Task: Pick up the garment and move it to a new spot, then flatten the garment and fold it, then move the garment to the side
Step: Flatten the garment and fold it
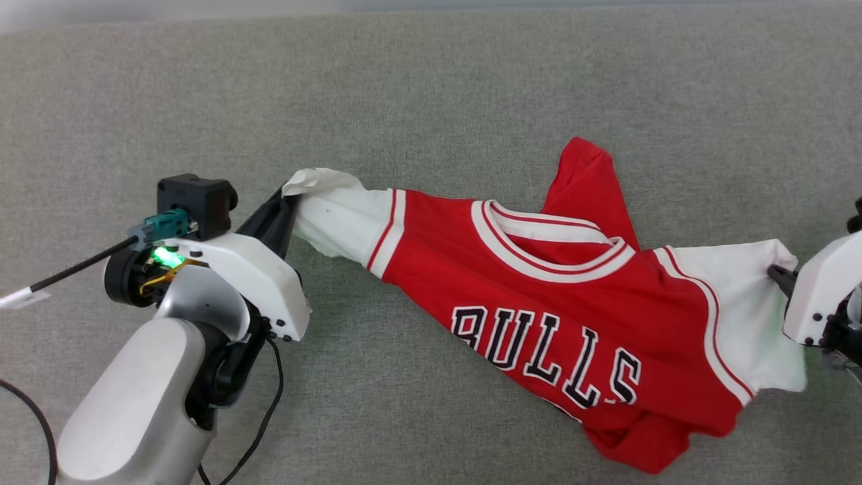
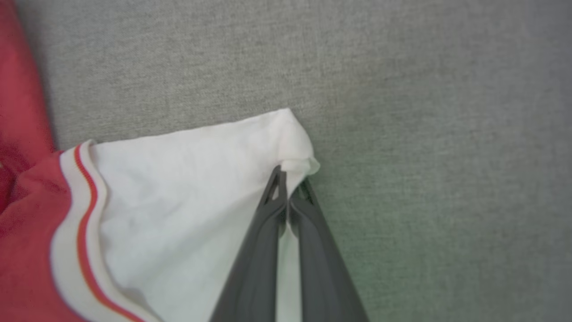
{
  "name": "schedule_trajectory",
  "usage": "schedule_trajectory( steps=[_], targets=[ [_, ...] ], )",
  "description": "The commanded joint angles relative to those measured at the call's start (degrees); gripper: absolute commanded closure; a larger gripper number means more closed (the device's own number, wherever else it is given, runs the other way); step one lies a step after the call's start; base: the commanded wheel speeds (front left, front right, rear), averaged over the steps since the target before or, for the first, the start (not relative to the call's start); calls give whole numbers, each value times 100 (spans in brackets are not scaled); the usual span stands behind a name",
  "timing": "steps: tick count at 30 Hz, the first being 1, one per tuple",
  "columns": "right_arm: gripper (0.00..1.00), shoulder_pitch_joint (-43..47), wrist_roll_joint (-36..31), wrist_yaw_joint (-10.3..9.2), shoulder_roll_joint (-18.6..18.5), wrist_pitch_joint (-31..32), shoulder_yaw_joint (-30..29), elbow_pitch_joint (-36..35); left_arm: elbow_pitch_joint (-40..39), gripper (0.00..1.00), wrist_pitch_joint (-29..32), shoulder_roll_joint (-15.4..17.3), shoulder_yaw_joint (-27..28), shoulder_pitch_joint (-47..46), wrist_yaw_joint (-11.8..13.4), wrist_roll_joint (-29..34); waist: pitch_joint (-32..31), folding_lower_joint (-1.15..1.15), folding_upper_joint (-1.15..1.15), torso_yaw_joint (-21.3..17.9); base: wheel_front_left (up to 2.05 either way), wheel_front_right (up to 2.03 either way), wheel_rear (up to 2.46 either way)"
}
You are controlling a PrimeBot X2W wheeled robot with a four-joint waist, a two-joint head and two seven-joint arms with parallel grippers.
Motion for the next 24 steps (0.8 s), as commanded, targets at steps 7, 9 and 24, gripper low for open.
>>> schedule_trajectory(
  steps=[7, 9, 24],
  targets=[
    [100, -238, -221, -2, -318, -619, 481, -507, 321, 100, -206, -11, 229, -139, 129, -72, -538, 0, 0, -79, 0, 0, 0],
    [100, -319, -441, -2, -454, -768, 563, -627, 428, 100, -271, -70, 335, -238, 158, -152, -716, 0, 0, -50, 0, 0, 0],
    [100, -2030, -839, -2, -411, -1633, 845, -120, 2384, 100, -424, -471, 639, -2377, -241, -416, -1092, 0, 0, 44, 0, 0, 0]
  ],
)
